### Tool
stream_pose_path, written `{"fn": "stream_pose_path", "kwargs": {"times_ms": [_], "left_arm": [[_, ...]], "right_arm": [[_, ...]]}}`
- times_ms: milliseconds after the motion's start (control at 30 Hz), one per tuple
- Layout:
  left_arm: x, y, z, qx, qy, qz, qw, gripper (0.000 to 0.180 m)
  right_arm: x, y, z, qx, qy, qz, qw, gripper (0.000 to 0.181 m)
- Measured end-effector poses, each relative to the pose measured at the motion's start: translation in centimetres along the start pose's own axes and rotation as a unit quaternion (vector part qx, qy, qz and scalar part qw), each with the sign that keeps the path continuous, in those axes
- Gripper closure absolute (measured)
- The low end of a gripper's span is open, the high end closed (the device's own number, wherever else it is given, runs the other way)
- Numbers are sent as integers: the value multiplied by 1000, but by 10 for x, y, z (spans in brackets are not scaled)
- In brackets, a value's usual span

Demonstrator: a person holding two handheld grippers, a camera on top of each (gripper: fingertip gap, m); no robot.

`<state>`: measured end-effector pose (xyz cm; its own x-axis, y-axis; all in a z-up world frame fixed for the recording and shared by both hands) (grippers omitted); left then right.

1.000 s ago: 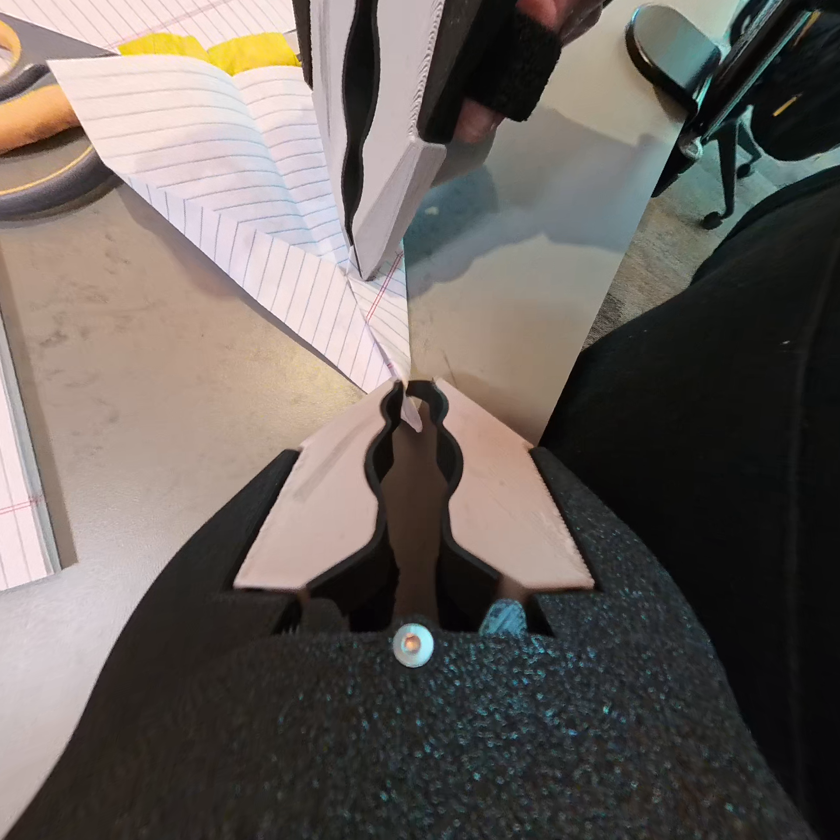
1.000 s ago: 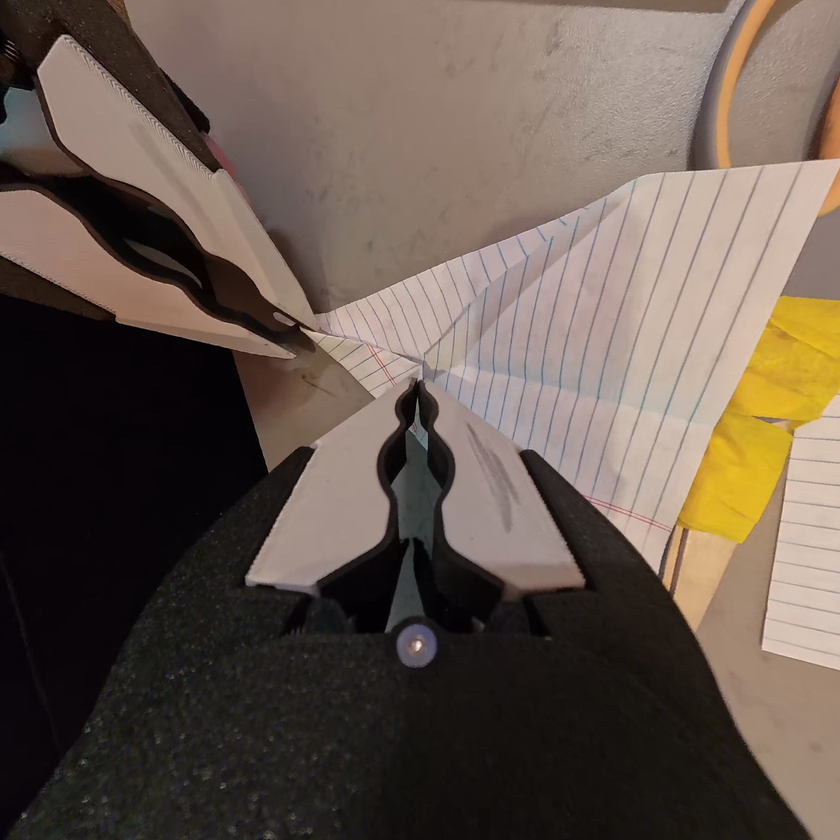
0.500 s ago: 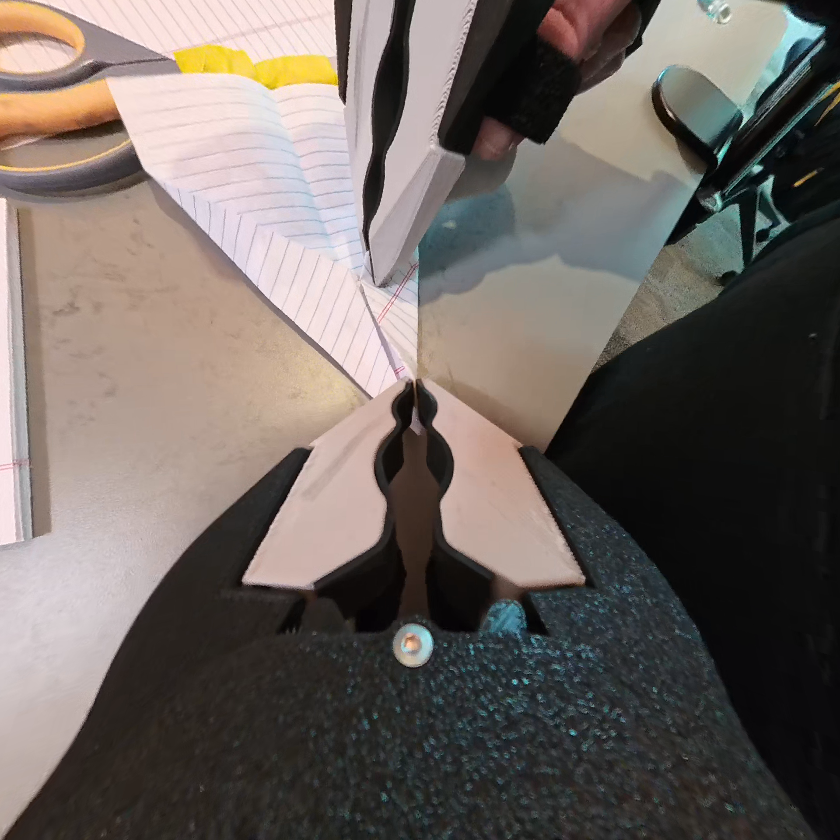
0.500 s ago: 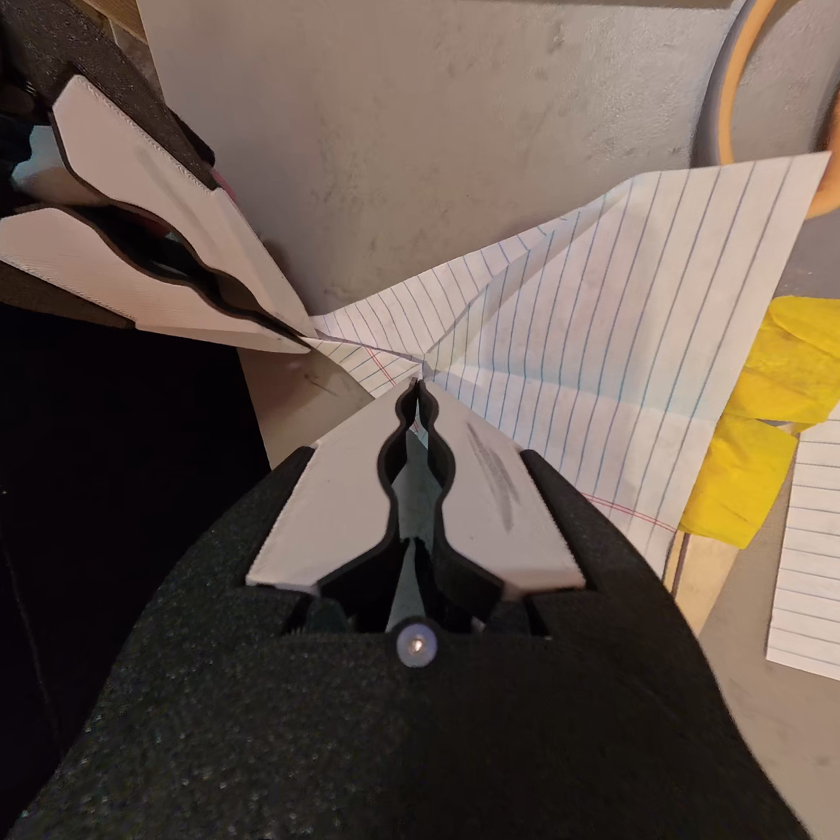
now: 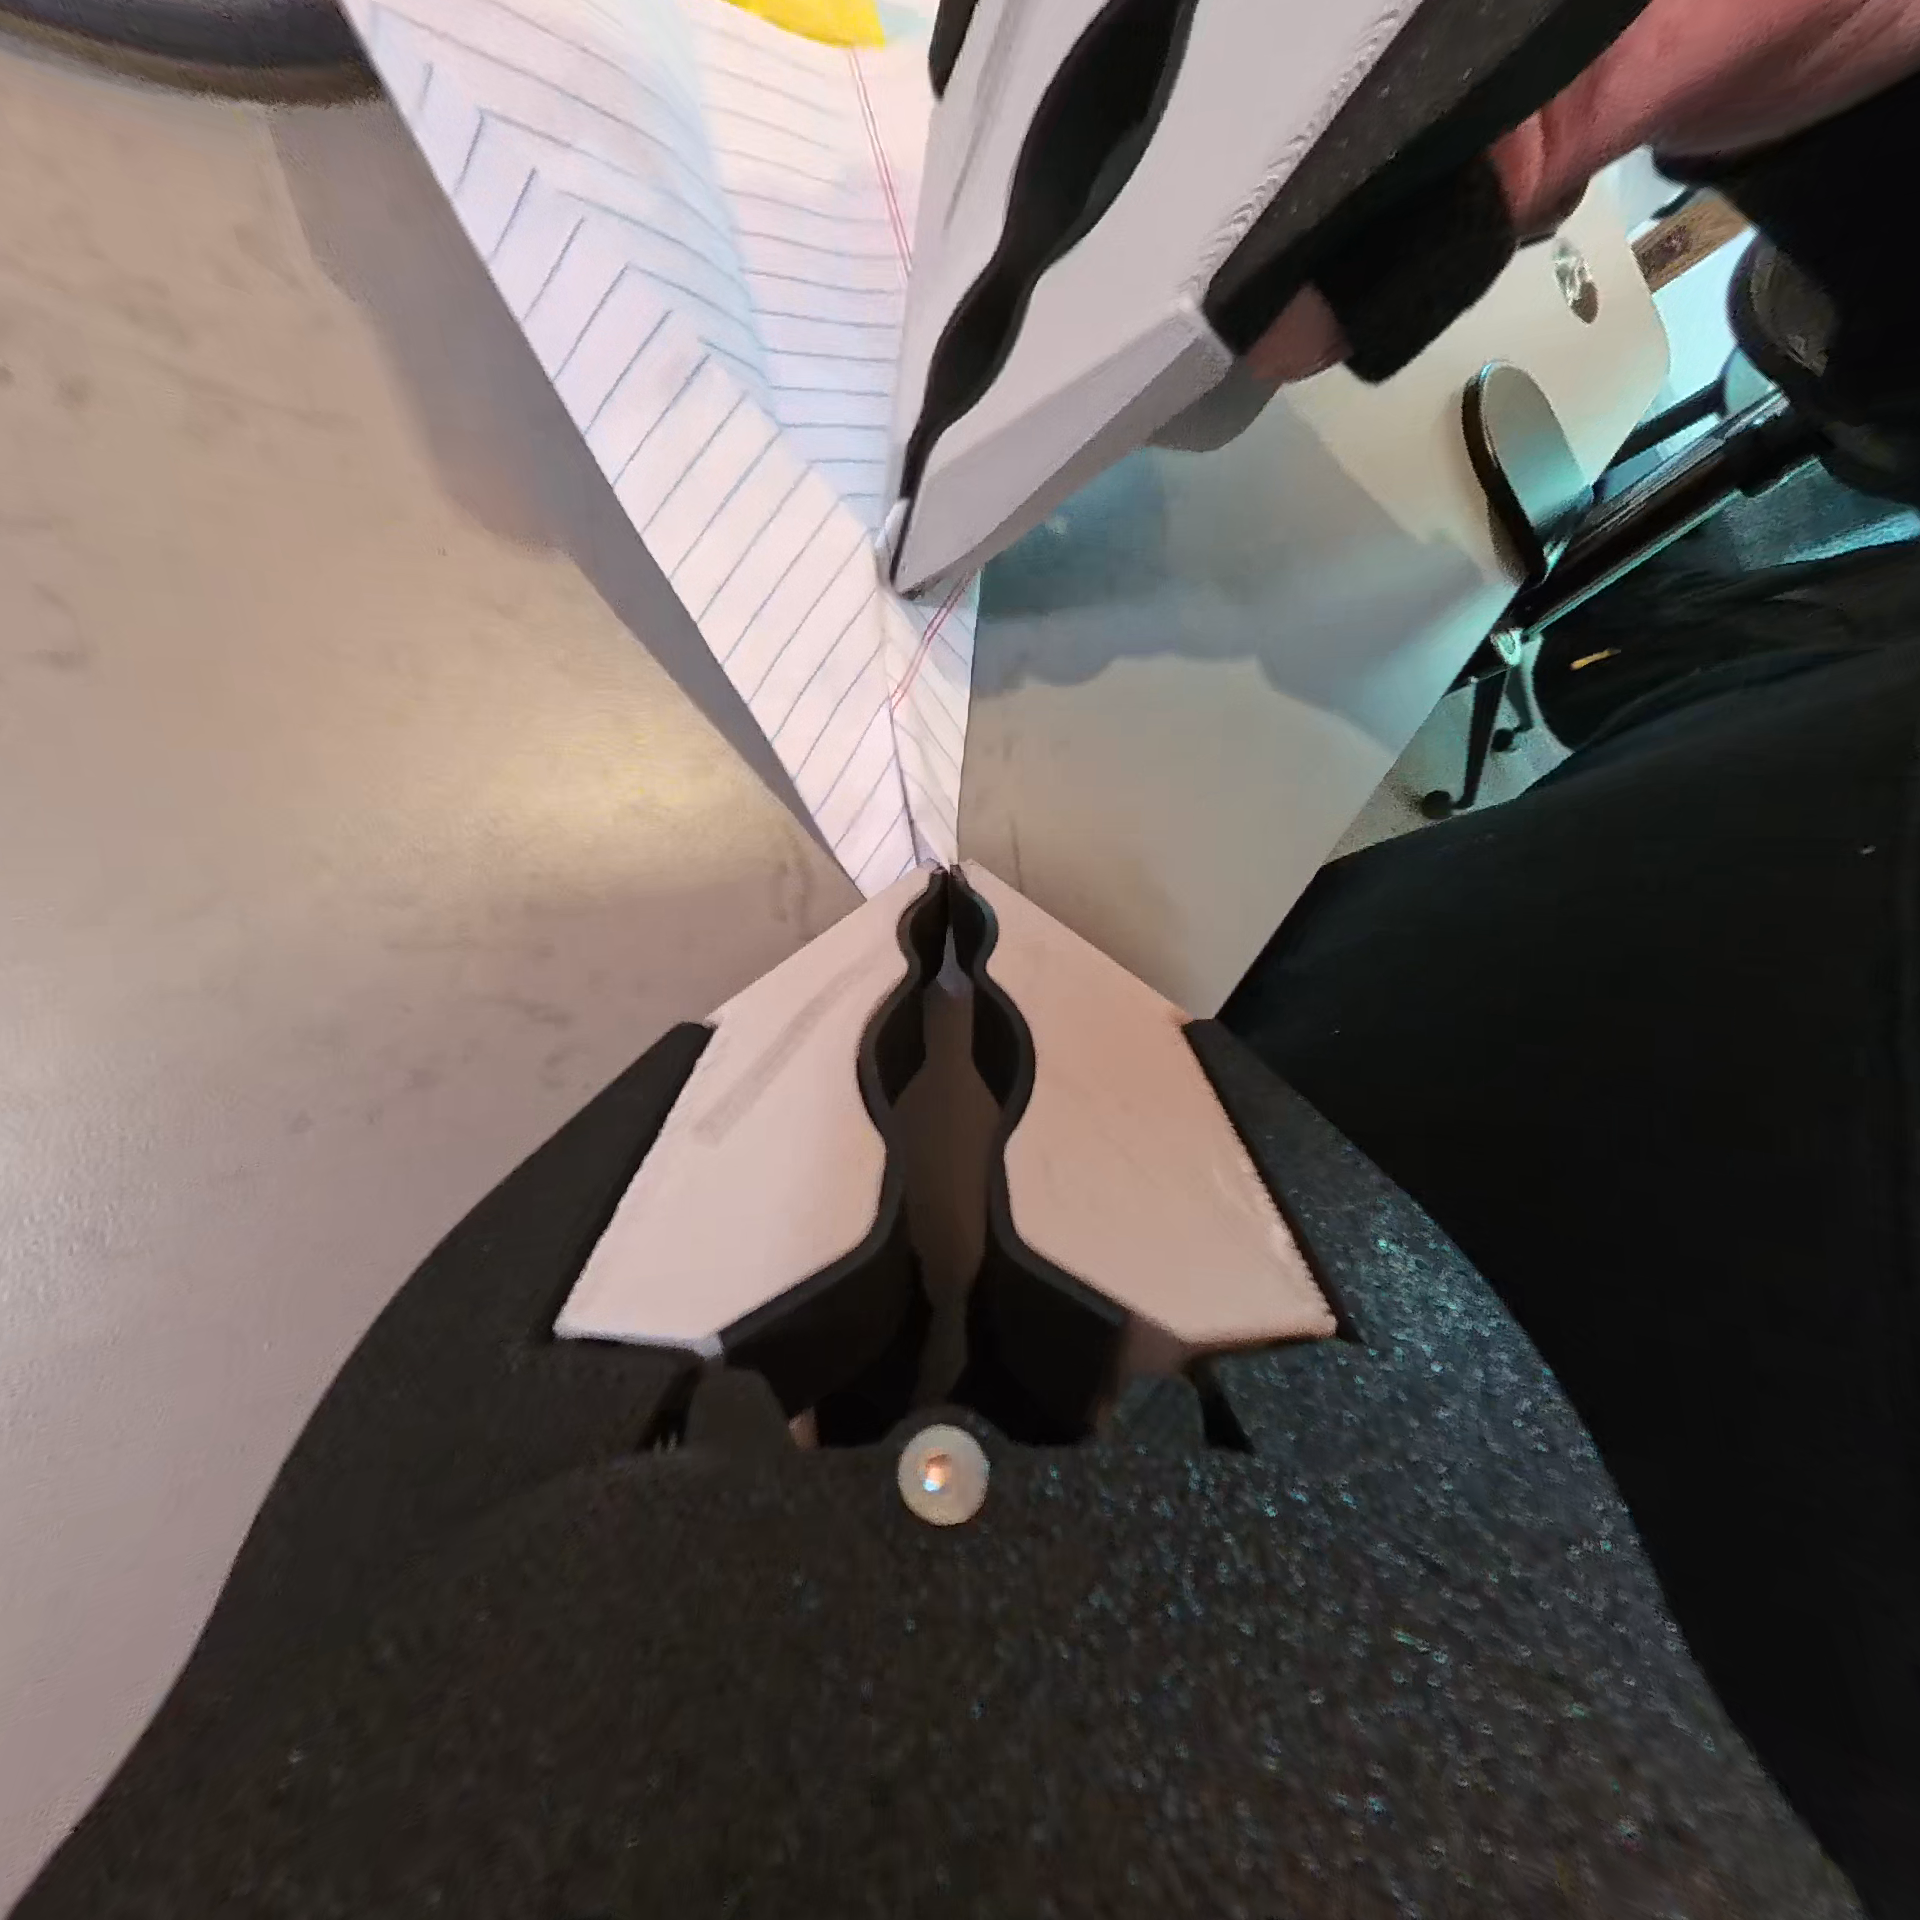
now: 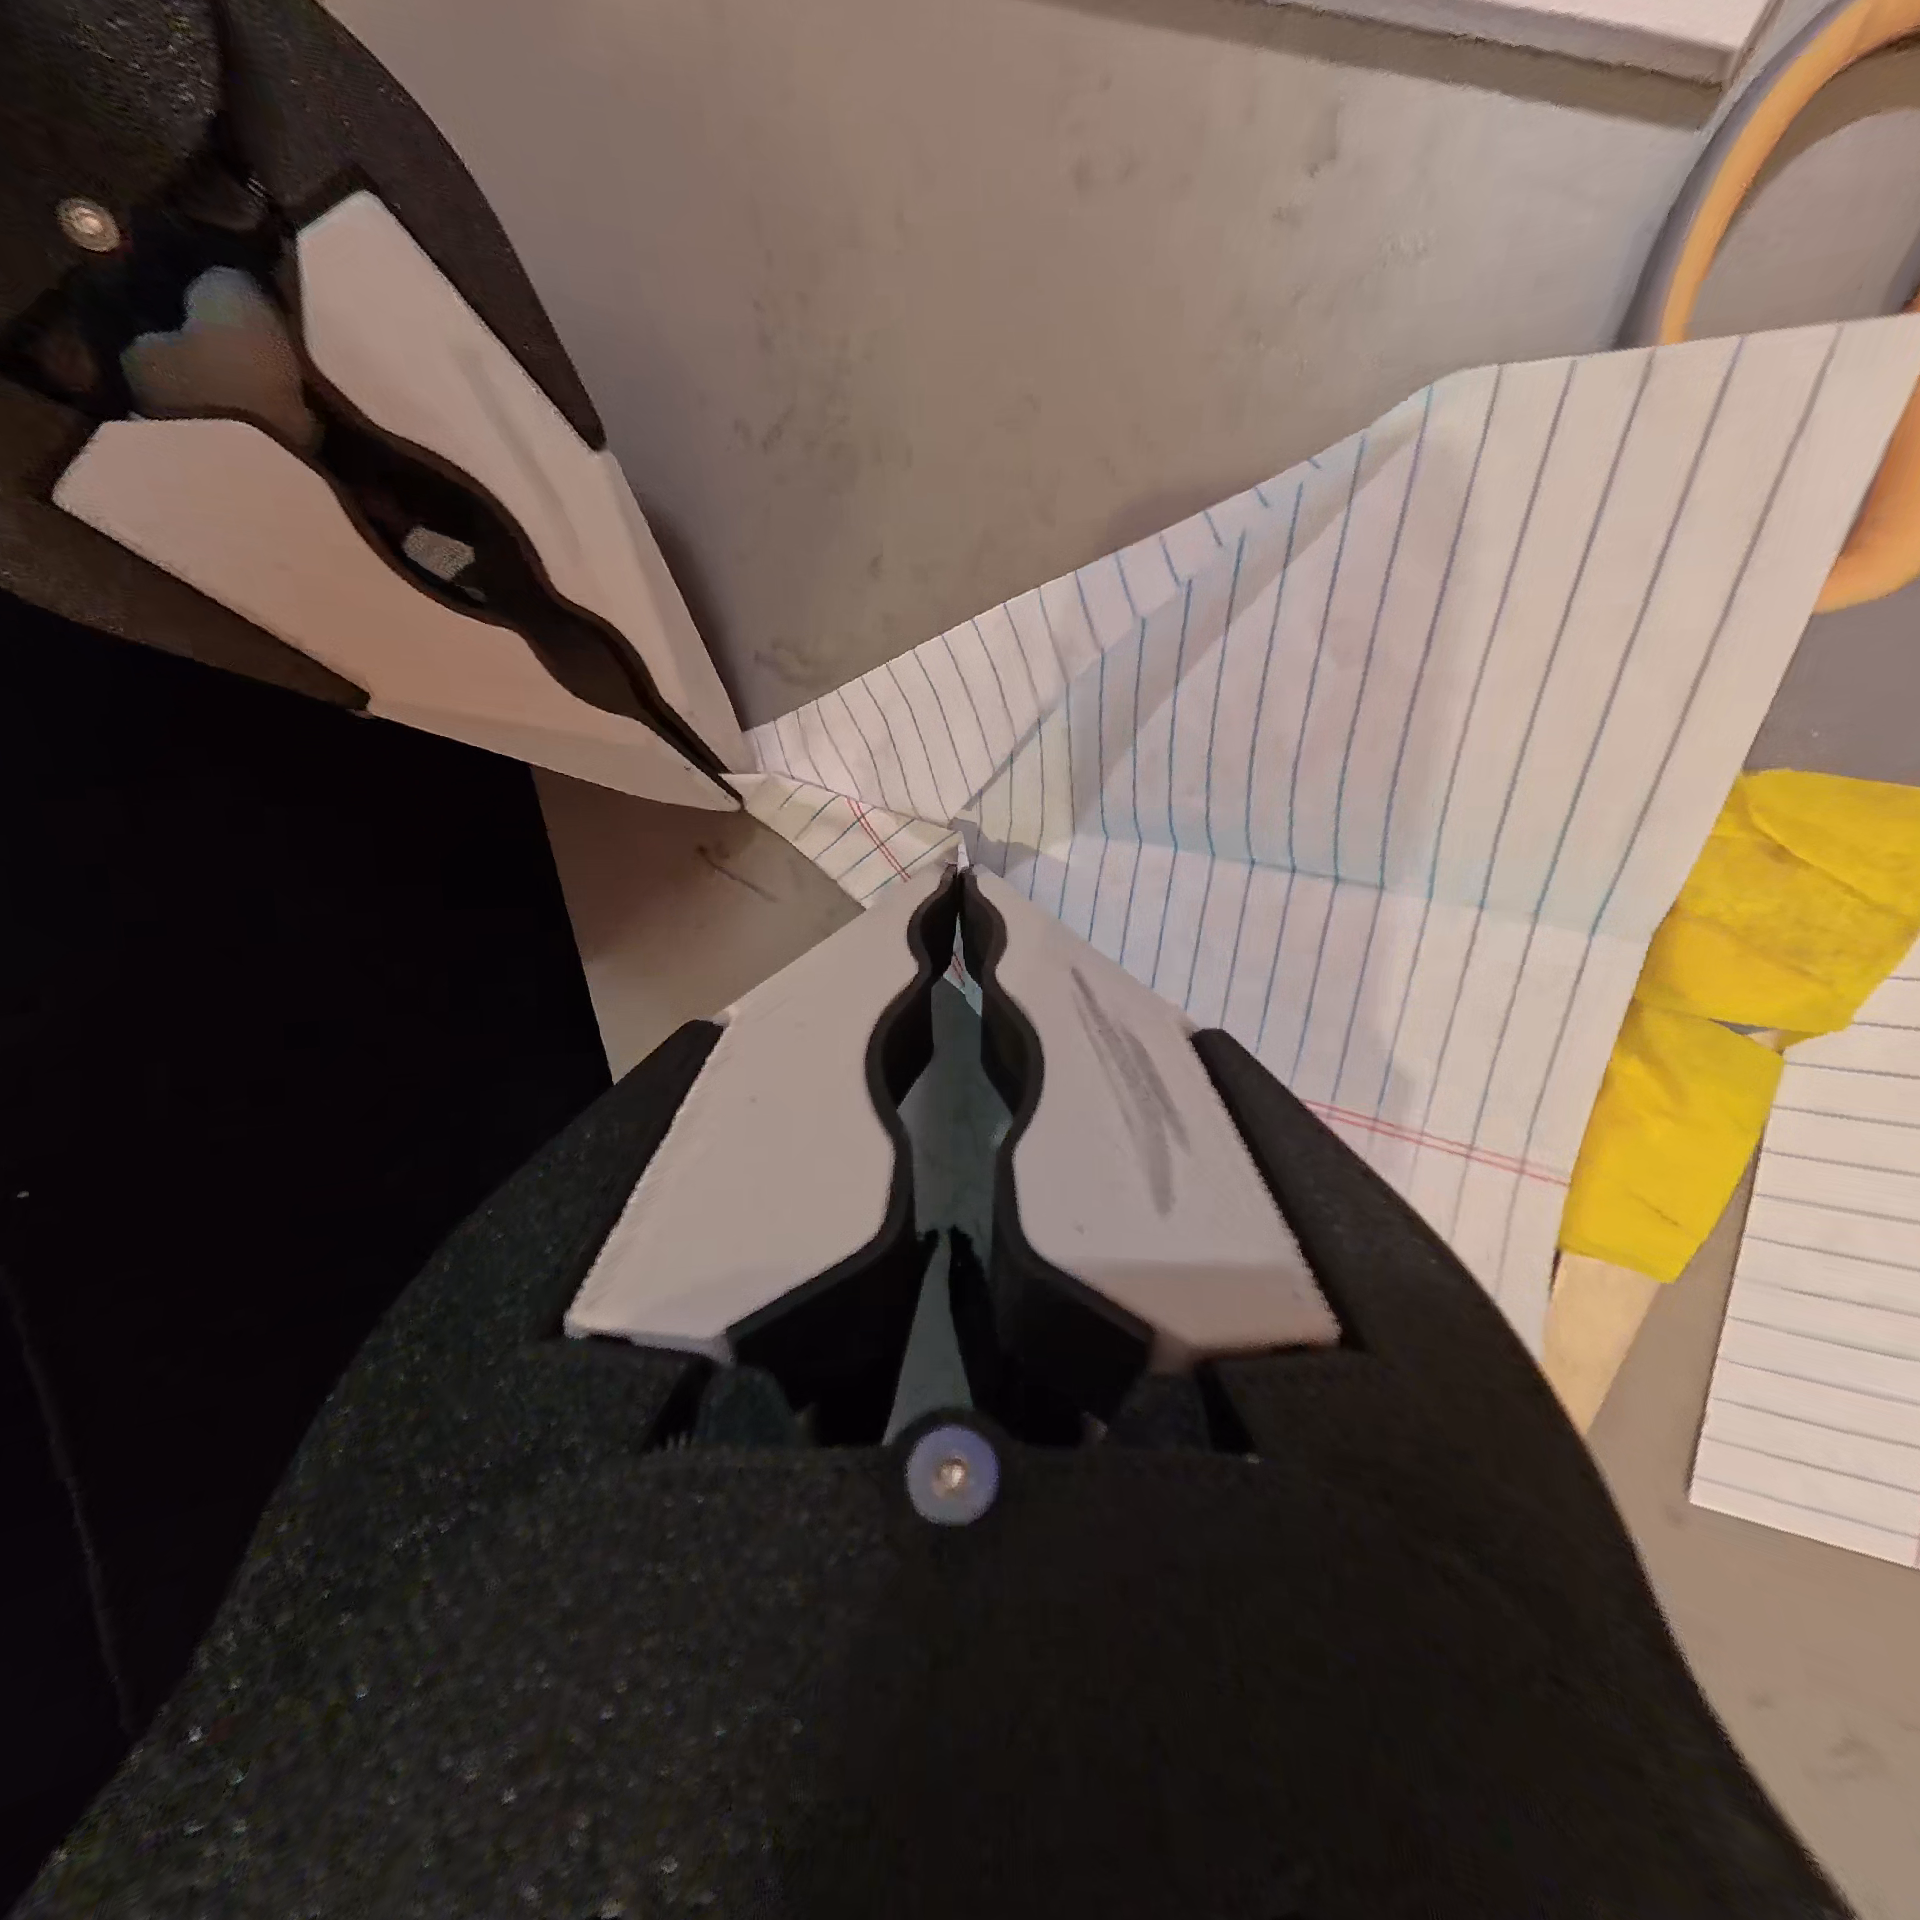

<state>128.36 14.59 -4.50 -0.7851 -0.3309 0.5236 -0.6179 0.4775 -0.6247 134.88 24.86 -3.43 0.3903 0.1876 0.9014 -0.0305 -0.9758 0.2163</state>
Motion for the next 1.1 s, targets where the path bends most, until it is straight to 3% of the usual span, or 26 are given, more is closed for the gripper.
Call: {"fn": "stream_pose_path", "kwargs": {"times_ms": [333,933,1100], "left_arm": [[-2,0,0,23,0,12,1000,180],[-2,-12,-1,-50,2,32,998,176],[22,-11,-23,-86,-45,33,995,172]], "right_arm": [[-1,1,-5,50,29,0,998,181],[-6,0,-6,64,35,-13,997,181],[-6,0,-6,67,32,-16,997,181]]}}
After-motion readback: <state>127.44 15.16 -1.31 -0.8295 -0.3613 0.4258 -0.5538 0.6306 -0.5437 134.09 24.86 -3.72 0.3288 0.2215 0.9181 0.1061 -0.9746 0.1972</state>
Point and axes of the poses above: each gripper's, where its closed fingertips meet, x back along the fingers, z out of its underside, y = z × x across the jaws, the point moved 6 cm from there along x, back along the fingers, and after that the axes turned 14 degrees about z, right-handed, at the moved point
